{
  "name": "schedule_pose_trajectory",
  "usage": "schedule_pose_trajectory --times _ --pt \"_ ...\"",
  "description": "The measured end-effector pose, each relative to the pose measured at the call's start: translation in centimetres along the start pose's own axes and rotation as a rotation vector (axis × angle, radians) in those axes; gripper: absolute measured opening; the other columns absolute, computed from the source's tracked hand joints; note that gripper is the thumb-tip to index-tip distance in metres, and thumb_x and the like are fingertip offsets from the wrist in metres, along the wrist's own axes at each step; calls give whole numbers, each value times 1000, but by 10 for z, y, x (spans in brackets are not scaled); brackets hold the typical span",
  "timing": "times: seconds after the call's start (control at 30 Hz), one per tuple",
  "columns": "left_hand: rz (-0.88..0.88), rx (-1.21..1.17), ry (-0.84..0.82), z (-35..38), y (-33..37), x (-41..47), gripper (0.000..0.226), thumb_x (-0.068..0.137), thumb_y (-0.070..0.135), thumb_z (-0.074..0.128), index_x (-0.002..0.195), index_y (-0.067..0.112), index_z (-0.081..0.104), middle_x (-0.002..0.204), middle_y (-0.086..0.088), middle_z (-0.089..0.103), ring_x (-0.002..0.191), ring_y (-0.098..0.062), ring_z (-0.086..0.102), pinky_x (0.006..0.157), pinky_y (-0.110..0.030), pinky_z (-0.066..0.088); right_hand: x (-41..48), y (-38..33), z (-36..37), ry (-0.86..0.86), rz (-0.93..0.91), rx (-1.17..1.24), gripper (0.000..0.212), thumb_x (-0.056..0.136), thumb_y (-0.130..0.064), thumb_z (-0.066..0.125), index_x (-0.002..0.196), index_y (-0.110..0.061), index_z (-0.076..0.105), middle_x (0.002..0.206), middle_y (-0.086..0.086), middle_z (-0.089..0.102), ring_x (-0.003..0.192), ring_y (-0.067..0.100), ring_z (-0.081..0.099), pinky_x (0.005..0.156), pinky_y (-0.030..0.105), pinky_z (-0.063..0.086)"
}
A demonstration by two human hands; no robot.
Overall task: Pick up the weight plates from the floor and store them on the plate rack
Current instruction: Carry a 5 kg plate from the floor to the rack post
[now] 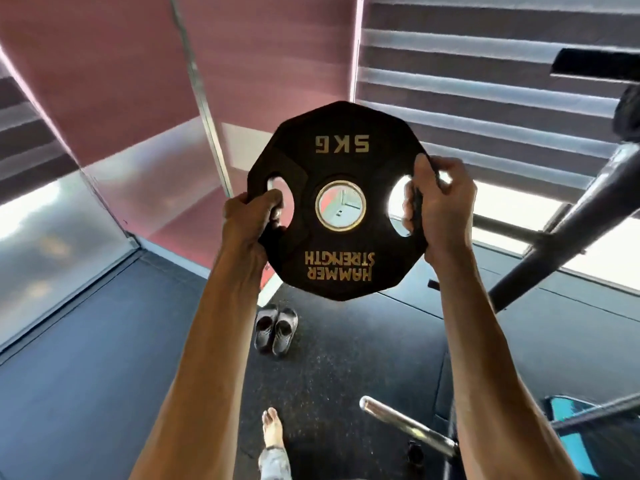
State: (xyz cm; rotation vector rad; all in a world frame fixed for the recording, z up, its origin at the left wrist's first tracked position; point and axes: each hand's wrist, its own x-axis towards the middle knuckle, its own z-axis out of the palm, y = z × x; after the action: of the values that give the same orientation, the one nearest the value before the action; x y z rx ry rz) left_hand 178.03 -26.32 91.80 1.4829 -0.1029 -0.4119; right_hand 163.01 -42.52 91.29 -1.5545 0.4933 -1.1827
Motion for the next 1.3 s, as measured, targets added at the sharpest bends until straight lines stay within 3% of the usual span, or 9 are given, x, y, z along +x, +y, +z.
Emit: schedule_pose_trajectory --times 0.1,0.2,0.33,0.6,0.67,0.8,1.0,1.17,1.3 --pt "2 -36 -128 32 13 62 19 84 0 59 67 7 52 47 -1 47 41 -12 42 44 -15 39 48 13 18 115 -45 -69 15 98 -27 57 98 -12 60 64 13 59 47 30 53 44 31 43" --pt "13 -18 -272 65 25 123 29 80 -4 53 56 8 42 41 0 39 38 -12 36 42 -16 33 89 23 32 264 -55 -135 8 98 -25 58 93 -20 61 60 -3 60 45 16 54 44 26 43" --pt "21 -53 -441 121 39 192 38 79 -4 52 45 12 44 40 0 38 35 -12 35 41 -17 32 132 35 37 396 -73 -164 10 98 -24 58 93 -16 59 58 2 58 43 18 51 42 26 41" --pt "17 -63 -771 258 39 266 30 87 0 55 59 9 51 45 -1 43 40 -14 38 43 -20 32 216 70 0 752 -154 -328 10 95 -25 63 92 -15 62 58 -15 62 52 3 58 55 23 47" --pt "33 -30 -823 298 42 280 27 86 0 57 62 10 52 45 -1 43 39 -13 38 43 -21 32 239 80 -14 822 -182 -330 16 93 -27 64 96 -11 62 61 -14 64 55 5 60 57 22 48" --pt "29 -23 -944 378 46 307 24 82 -2 56 62 10 51 47 -2 43 41 -14 36 45 -21 31 290 95 -41 911 -225 -406 29 87 -40 65 96 -12 64 78 7 65 66 23 62 68 34 51" --pt "-6 -21 -1101 480 58 325 21 83 0 57 66 12 54 50 -1 44 43 -13 39 45 -20 35 347 97 -78 1075 -257 -547 16 86 -44 67 87 -29 63 78 11 63 68 31 59 67 49 52" --pt "-18 12 -1248 551 53 322 14 85 9 62 72 13 58 55 -2 48 46 -12 44 49 -22 39 366 91 -98 1146 -293 -565 13 93 -29 63 90 -17 58 60 8 54 44 24 46 46 34 40" --pt "-86 -11 -1415 602 51 316 5 83 7 63 82 10 59 56 -1 49 47 -13 44 49 -22 38 379 89 -109 1281 -337 -657 16 93 -32 64 90 -17 59 65 13 56 48 24 48 50 32 40"
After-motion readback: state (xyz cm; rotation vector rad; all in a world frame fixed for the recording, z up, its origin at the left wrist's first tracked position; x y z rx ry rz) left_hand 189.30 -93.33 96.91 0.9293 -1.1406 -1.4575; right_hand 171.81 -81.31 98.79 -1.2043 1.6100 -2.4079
